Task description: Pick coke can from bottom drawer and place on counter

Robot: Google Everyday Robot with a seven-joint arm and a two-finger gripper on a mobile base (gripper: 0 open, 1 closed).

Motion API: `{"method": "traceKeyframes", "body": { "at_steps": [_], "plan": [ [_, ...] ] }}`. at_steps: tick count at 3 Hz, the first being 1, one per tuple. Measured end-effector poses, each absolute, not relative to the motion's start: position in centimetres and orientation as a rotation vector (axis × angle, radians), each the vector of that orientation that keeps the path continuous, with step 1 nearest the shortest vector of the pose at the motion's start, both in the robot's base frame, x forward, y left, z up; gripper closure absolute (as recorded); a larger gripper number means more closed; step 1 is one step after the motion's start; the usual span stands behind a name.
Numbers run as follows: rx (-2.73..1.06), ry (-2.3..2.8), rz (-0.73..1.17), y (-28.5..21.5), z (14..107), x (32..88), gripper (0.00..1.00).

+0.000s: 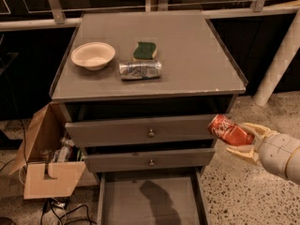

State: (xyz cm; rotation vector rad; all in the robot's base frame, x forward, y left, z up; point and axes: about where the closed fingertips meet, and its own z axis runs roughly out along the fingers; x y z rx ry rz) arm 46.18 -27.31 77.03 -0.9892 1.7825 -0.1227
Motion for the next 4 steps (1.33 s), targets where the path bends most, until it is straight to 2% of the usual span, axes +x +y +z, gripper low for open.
{"method": "traceKeyframes", "body": {
  "at_steps": [2,4],
  "plan": [
    [-0.786,1.699,-0.089,-28.1,80.3,48.2,1.0],
    [-0.587,1.535,-0.181,-31.3,88.3,50.5,1.0]
  ]
}}
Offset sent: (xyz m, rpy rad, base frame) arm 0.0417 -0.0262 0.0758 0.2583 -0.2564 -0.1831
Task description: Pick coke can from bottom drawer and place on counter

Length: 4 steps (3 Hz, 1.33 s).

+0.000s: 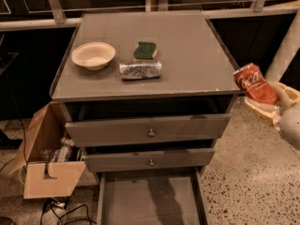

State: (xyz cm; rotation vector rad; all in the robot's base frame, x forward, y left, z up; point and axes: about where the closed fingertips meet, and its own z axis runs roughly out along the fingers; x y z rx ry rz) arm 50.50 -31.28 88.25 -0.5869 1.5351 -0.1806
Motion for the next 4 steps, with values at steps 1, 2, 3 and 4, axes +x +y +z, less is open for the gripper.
{"method": "traceKeyframes", "body": {
  "at_steps": [1,2,3,4],
  "plan": [
    [-0.595,1.524,-0.168,-30.4,88.7,50.7,1.0],
    [-0.493,1.508,-0.133,-29.9,88.2,51.3,1.0],
    [-0.36,1.463,-0.124,-29.1,89.1,53.5,1.0],
    [-0.27,1.427,-0.127,-28.7,90.1,55.6,1.0]
  ]
}}
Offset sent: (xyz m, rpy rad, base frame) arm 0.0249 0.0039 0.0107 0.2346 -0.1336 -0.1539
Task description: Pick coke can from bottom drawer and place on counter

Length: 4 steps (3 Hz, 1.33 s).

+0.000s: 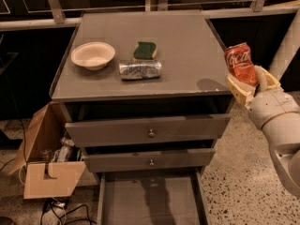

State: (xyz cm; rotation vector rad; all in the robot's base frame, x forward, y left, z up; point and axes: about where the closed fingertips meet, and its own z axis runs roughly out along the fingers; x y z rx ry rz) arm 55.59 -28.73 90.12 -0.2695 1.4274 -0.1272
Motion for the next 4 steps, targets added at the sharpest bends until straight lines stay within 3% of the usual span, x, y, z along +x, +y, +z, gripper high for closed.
{"method": "traceKeyframes", "body": {
  "at_steps": [2,4],
  "plan": [
    [-0.239,1.449,-0.141,-29.0,89.7,55.4,1.0],
    [-0.068,1.389,-0.075,-24.5,88.1,58.8,1.0]
  ]
}}
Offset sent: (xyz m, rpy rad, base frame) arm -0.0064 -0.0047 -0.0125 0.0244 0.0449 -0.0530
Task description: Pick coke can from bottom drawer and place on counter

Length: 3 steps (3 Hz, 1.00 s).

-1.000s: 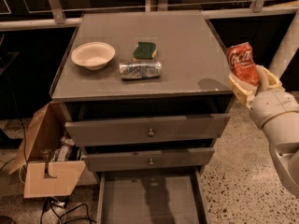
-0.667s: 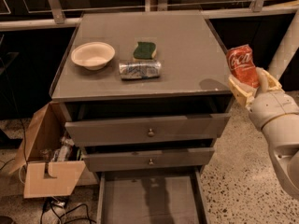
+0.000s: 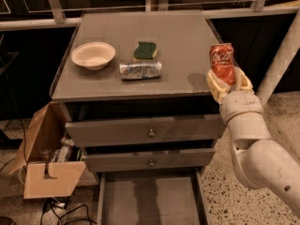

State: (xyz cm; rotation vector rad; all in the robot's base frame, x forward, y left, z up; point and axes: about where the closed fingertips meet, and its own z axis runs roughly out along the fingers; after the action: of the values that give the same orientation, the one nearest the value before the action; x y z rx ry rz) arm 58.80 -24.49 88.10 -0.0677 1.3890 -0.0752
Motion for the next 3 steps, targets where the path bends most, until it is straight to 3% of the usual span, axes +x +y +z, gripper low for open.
{"method": "traceKeyframes", "body": {
  "at_steps": [3],
  "plan": [
    [0.163,1.338,-0.174,-27.5,87.5,60.9,1.0]
  ]
}}
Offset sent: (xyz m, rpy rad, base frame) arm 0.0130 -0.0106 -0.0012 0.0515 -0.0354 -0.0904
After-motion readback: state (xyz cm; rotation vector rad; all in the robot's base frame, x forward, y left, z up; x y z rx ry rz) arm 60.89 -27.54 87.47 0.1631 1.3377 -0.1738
